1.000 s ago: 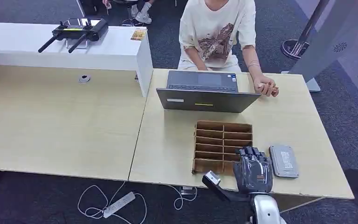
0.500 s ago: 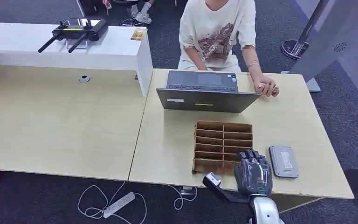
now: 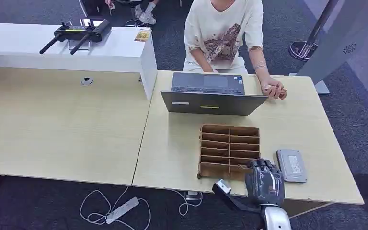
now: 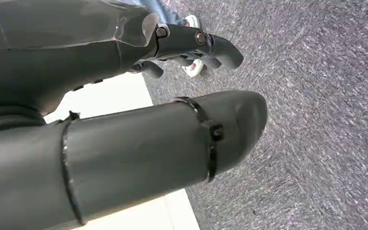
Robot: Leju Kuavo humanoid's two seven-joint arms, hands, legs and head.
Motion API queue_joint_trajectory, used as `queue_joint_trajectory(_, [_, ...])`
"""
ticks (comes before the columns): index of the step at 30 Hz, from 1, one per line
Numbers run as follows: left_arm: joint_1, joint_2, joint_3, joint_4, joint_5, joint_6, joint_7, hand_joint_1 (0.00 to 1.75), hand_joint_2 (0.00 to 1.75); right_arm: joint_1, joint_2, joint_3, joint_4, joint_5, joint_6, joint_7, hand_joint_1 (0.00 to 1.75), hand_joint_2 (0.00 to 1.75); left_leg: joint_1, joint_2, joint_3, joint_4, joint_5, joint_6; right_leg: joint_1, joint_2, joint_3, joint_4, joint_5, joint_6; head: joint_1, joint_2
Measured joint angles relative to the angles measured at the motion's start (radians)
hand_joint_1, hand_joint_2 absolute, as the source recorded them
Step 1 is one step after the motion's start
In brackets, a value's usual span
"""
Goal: Pass the card to the sensor for recognition and then transmit it.
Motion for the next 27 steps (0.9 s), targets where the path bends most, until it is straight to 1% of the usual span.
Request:
queue_joint_trajectory(1, [0.000,0.000,0.000,0.000,-0.002,0.000,0.000,0.00,0.00,0.003,0.000,-0.002,-0.003,0.000,0.000,0.002,1.20,1.75,0.000,0.000,0.000,0.000,0.000,0.000,0.000,0.000,0.000,0.000,0.000,0.000,0.000,0.000])
queue_joint_trajectory(2, [0.000,0.000,0.000,0.000,-0.002,0.000,-0.001,0.00,0.00,0.007,0.000,-0.003,-0.007,0.000,0.000,0.003,1.19,1.75,0.000,0.000,0.000,0.000,0.000,0.000,0.000,0.000,0.000,0.000,0.000,0.000,0.000,0.000])
queue_joint_trajectory(5, [0.000,0.000,0.000,0.000,-0.003,0.000,-0.003,0.00,0.00,0.013,0.000,-0.005,-0.013,0.000,0.000,0.005,1.26,1.75,0.000,0.000,0.000,0.000,0.000,0.000,0.000,0.000,0.000,0.000,0.000,0.000,0.000,0.000])
queue_joint_trajectory(9, [0.000,0.000,0.000,0.000,-0.006,0.000,-0.006,0.00,0.00,0.017,0.000,-0.006,-0.019,0.000,-0.001,0.005,1.27,1.75,0.000,0.000,0.000,0.000,0.000,0.000,0.000,0.000,0.000,0.000,0.000,0.000,0.000,0.000])
queue_joint_trajectory(11, [0.000,0.000,0.000,0.000,-0.008,0.000,-0.007,0.00,0.00,0.017,0.000,-0.007,-0.019,0.000,-0.001,0.006,1.33,1.75,0.000,0.000,0.000,0.000,0.000,0.000,0.000,0.000,0.000,0.000,0.000,0.000,0.000,0.000])
queue_joint_trajectory(13, [0.000,0.000,0.000,0.000,-0.008,0.000,-0.007,0.00,0.00,0.018,0.000,-0.008,-0.019,0.000,-0.002,0.007,1.31,1.75,0.000,0.000,0.000,0.000,0.000,0.000,0.000,0.000,0.000,0.000,0.000,0.000,0.000,0.000])
queue_joint_trajectory(16, [0.000,0.000,0.000,0.000,-0.009,0.000,-0.008,0.00,0.00,0.018,0.000,-0.010,-0.021,0.000,-0.003,0.007,1.34,1.75,0.000,0.000,0.000,0.000,0.000,0.000,0.000,0.000,0.000,0.000,0.000,0.000,0.000,0.000])
queue_joint_trajectory(22, [0.000,0.000,0.000,0.000,-0.009,0.000,-0.008,0.00,0.00,0.018,0.000,-0.011,-0.022,0.000,-0.005,0.006,1.34,1.75,0.000,0.000,0.000,0.000,0.000,0.000,0.000,0.000,0.000,0.000,0.000,0.000,0.000,0.000])
queue_joint_trajectory(23, [0.000,0.000,0.000,0.000,-0.010,0.000,-0.009,0.00,0.00,0.022,0.000,-0.013,-0.024,0.000,-0.008,0.006,1.38,1.75,0.000,0.000,0.000,0.000,0.000,0.000,0.000,0.000,0.000,0.000,0.000,0.000,0.000,0.000])
queue_joint_trajectory(25, [0.000,0.001,0.000,0.000,-0.010,0.000,-0.010,0.00,0.00,0.023,0.000,-0.014,-0.024,0.000,-0.009,0.006,1.34,1.75,0.000,0.000,0.000,0.000,0.000,0.000,0.000,0.000,0.000,0.000,0.000,0.000,0.000,0.000])
queue_joint_trajectory(26, [0.000,0.001,0.000,0.000,-0.011,0.000,-0.010,0.00,0.00,0.024,0.000,-0.014,-0.024,0.000,-0.010,0.006,1.40,1.75,0.000,0.000,0.000,0.000,0.000,0.000,0.000,0.000,0.000,0.000,0.000,0.000,0.000,0.000])
queue_joint_trajectory(27, [0.000,0.001,0.000,0.000,-0.011,0.000,-0.011,0.00,0.00,0.025,0.000,-0.015,-0.024,0.000,-0.011,0.006,1.40,1.75,0.000,0.000,0.000,0.000,0.000,0.000,0.000,0.000,0.000,0.000,0.000,0.000,0.000,0.000])
